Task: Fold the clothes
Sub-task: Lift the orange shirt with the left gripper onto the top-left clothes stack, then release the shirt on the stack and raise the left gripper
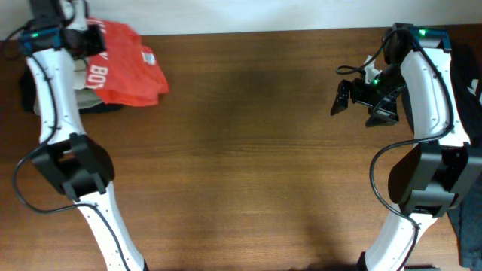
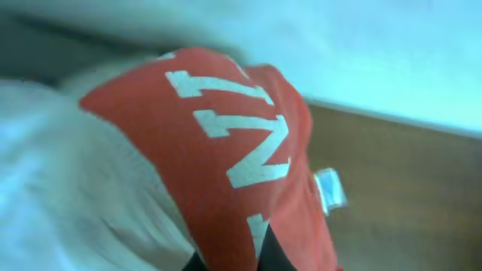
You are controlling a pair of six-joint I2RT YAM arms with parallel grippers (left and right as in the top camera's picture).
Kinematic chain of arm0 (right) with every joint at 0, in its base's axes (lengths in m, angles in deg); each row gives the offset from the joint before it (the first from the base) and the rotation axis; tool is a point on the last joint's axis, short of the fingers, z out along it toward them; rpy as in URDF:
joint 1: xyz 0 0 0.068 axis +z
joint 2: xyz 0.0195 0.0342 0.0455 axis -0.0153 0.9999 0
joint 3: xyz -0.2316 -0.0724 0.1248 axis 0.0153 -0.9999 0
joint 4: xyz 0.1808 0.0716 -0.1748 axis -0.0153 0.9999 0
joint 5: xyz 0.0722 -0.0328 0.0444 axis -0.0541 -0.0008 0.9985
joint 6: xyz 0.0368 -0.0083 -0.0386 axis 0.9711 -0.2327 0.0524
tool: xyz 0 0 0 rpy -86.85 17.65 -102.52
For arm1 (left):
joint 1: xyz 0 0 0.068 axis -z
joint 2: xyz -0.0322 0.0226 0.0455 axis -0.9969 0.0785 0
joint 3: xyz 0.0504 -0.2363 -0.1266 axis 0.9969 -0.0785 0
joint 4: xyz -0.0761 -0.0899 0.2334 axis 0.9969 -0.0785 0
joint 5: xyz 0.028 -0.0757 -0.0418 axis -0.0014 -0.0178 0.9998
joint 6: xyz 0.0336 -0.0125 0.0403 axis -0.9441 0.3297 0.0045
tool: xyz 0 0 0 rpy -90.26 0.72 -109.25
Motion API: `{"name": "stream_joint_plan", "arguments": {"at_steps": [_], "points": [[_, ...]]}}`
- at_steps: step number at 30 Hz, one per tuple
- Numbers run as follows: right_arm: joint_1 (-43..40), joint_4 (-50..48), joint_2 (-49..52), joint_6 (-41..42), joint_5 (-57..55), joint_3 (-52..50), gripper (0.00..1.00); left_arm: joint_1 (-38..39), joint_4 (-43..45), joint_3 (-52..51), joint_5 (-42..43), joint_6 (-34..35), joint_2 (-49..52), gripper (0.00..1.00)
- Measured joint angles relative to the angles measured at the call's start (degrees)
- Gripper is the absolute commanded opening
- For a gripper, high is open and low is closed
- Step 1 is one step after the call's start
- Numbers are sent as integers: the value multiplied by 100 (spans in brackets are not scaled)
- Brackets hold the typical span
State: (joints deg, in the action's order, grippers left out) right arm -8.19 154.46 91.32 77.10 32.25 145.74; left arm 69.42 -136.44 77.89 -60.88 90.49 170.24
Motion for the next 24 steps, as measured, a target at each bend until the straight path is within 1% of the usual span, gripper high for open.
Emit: {"name": "stream_joint_plan", "arguments": {"at_steps": [5,9,12,14,16,19,20,21,22,24], "points": [[0,61,0,0,0,0,99,-317,964,0,-2,170,20,2],[0,188,0,4,0,0,99,-330,1399,0,0,168,42,2],[0,295,0,0,-2,0,99,-343,1526,2,-46,168,149,2],[0,337,0,4,-2,0,99,-380,1523,2,-293,168,291,2],[0,334,0,0,-2,0,99,-498,1545,2,-522,168,470,2],[0,337,0,7,-2,0,99,-702,1659,2,-610,168,673,2],[0,337,0,9,-2,0,99,-789,1770,2,-629,168,739,7],[7,337,0,4,-2,0,99,-859,1871,2,-629,168,796,7],[13,337,0,7,-2,0,99,-925,1987,2,-645,179,850,15],[55,337,0,9,-2,0,99,-1034,2111,2,-651,201,929,82]]}}
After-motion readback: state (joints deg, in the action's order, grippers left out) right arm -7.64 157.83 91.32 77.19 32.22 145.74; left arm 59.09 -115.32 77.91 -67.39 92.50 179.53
